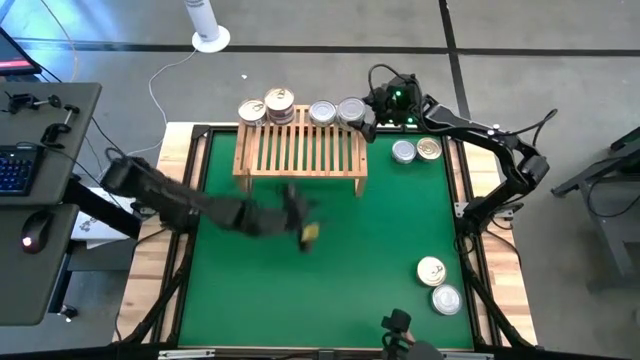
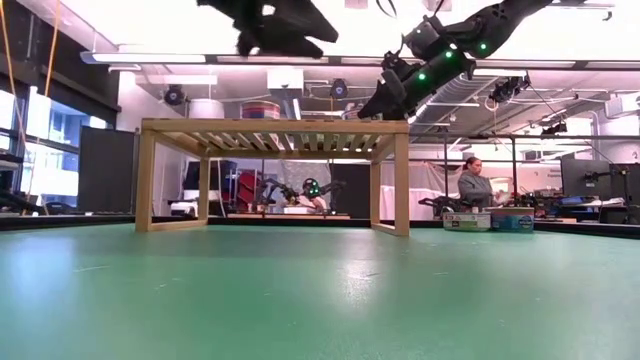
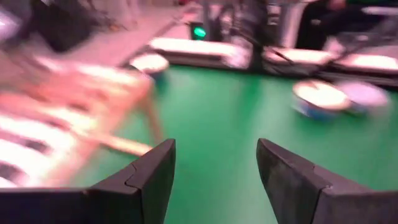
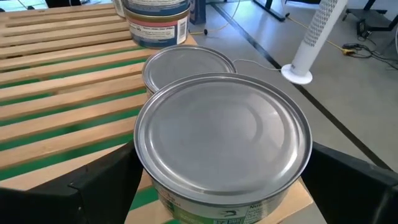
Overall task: Stack canned seafood by type on shelf
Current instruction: Stack the green white tuna can on top of the right green white tuna can on the shelf, then stack the blue pink tuna can on top of the left blue pink tuna can on the shelf
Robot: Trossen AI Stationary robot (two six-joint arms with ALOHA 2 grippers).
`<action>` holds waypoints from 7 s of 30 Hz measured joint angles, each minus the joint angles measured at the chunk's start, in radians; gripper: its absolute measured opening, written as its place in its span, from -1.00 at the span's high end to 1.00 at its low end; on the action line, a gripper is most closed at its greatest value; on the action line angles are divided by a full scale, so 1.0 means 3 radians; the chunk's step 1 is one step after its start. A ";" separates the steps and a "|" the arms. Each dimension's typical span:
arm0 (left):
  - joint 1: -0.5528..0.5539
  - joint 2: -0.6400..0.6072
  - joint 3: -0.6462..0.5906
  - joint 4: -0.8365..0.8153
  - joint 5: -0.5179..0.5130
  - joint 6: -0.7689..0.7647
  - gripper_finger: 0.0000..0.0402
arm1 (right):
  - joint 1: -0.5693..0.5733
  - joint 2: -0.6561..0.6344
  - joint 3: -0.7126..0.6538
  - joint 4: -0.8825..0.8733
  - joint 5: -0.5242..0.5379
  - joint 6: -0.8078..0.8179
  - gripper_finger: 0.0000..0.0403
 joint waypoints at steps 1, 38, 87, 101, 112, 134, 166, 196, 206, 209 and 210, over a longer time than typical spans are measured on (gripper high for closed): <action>0.0211 -0.0042 0.0116 -0.0073 0.0144 0.0161 -0.05 | 0.0000 0.0000 0.0000 -0.0007 -0.0010 0.0002 -0.99; 0.2717 0.1646 0.2484 -0.1347 0.2608 0.1123 0.36 | 0.0022 0.0119 -0.0003 -0.0003 -0.0146 0.0188 -0.99; 0.1310 0.0132 0.1598 -0.2131 0.1253 0.1423 0.37 | 0.2418 -0.2446 -0.1862 -0.1417 0.2307 0.0991 -0.99; 0.0033 -0.0026 0.0274 -0.1189 0.0121 0.0336 0.37 | 0.3049 -0.2334 -0.1815 -0.2118 0.1035 0.2547 -0.90; -0.0534 -0.0029 -0.0137 -0.0953 -0.0267 -0.0198 0.37 | 0.4256 -0.1915 -0.1544 -0.2206 0.1033 0.4129 -0.69; -0.1069 -0.0030 -0.0134 -0.1175 -0.0818 -0.0438 0.37 | 0.4913 -0.0632 -0.1236 -0.2493 0.0680 0.4927 -0.28; -0.1448 -0.0030 -0.0132 -0.1923 -0.0868 -0.1294 0.37 | 0.3940 -0.0164 -0.1250 0.0069 0.1953 0.2758 0.99; -0.1221 0.0324 -0.0133 -0.1612 -0.0749 -0.2177 0.37 | 0.4265 -0.0627 -0.2749 0.1294 0.2289 0.2392 -0.74; -0.0712 0.0953 -0.0134 -0.0346 0.0093 -0.1353 0.37 | 0.4203 -0.0464 -0.3124 0.2409 0.2393 0.1903 -0.82; -0.0580 0.1119 -0.0134 0.0071 0.0352 -0.1115 0.37 | 0.4203 -0.0201 -0.3104 0.2728 0.2397 0.1732 -0.82; -0.0545 0.1164 -0.0133 0.0187 0.0440 -0.1051 0.37 | 0.4201 -0.0103 -0.3074 0.2793 0.2415 0.1691 -0.82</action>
